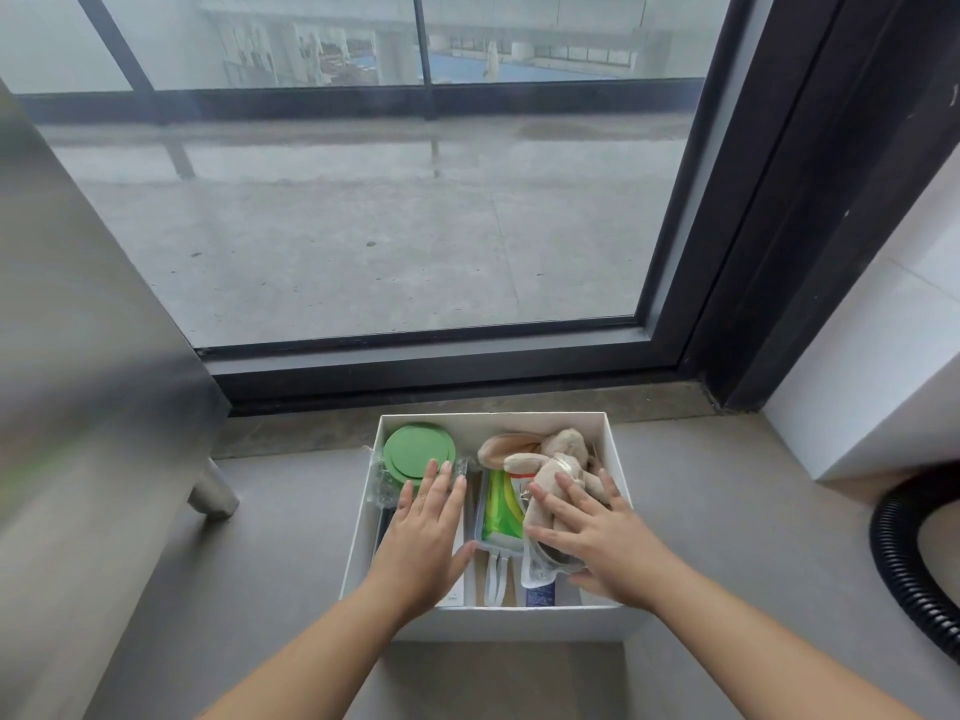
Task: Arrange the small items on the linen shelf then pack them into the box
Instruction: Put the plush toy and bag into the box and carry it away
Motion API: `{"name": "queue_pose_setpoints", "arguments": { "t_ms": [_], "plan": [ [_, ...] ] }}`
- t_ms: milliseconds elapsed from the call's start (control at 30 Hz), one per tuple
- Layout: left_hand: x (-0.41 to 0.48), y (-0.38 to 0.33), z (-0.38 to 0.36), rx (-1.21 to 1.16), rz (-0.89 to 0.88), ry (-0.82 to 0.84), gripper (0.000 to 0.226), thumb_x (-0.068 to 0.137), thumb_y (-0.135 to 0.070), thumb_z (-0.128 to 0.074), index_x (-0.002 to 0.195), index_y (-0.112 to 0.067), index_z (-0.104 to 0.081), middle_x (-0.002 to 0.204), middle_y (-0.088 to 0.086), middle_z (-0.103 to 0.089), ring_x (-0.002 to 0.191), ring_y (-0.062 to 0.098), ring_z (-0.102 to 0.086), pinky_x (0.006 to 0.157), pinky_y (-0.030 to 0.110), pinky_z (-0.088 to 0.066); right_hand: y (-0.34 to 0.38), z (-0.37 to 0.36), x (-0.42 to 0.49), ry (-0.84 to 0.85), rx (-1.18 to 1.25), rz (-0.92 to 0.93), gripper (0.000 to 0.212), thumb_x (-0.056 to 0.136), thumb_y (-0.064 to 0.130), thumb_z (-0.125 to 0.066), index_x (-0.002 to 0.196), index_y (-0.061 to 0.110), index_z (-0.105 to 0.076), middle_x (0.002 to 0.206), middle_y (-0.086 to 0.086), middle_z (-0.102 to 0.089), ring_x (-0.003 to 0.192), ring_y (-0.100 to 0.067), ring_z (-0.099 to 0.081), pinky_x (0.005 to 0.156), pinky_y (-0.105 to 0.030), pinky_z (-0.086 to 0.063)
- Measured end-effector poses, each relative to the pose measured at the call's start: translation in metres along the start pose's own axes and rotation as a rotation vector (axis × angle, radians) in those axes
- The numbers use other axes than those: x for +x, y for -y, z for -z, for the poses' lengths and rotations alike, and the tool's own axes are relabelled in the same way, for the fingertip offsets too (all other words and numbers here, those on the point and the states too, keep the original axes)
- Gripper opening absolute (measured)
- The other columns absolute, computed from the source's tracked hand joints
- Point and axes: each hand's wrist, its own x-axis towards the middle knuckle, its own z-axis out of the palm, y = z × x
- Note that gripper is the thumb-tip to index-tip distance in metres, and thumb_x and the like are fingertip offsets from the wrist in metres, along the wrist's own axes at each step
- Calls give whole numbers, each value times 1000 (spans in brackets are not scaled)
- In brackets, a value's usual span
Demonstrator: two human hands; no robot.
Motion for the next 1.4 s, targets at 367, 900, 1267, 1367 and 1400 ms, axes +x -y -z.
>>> {"name": "queue_pose_setpoints", "arguments": {
  "t_ms": [367, 900, 1267, 1367, 1400],
  "plan": [
    [0, 5, 2, -5, 9, 3, 70, 96, -48, -30, 149, -14, 1, 156, 7, 11, 129, 24, 33, 104, 35, 22, -5, -3, -9, 53, 66, -55, 56, 92, 41, -45, 143, 39, -23, 153, 3, 21, 140, -31, 20, 104, -62, 13],
    [-17, 38, 2, 4, 40, 33, 70, 93, -58, -22, 148, -24, 6, 147, -4, 25, 133, 16, 32, 107, 33, 22, 4, -11, -5, -26, 158, -187, 69, 91, 61, -22, 137, 35, 22, 141, 13, 34, 127, -21, 40, 92, -35, 38],
    [-20, 33, 3, -9, 63, 53, 69, 93, -58, -21, 148, -26, 5, 148, -5, 24, 133, 16, 31, 107, 36, 21, -6, -15, -5, -17, 129, -157, 68, 89, 64, -20, 136, 36, 22, 139, 17, 37, 126, -19, 42, 96, -37, 36],
    [-21, 27, 4, -5, 71, 61, 69, 93, -59, -19, 148, -27, 6, 146, -6, 26, 133, 16, 32, 106, 38, 21, -12, -14, -5, -13, 114, -138, 68, 89, 64, -20, 136, 38, 22, 141, 17, 35, 128, -18, 39, 98, -37, 35],
    [-21, 25, 4, -4, 76, 65, 69, 92, -60, -18, 148, -28, 7, 146, -6, 27, 133, 16, 32, 106, 38, 22, -14, -13, -5, -12, 111, -133, 68, 90, 64, -21, 136, 38, 21, 141, 17, 35, 129, -18, 38, 97, -36, 36]
  ]
}}
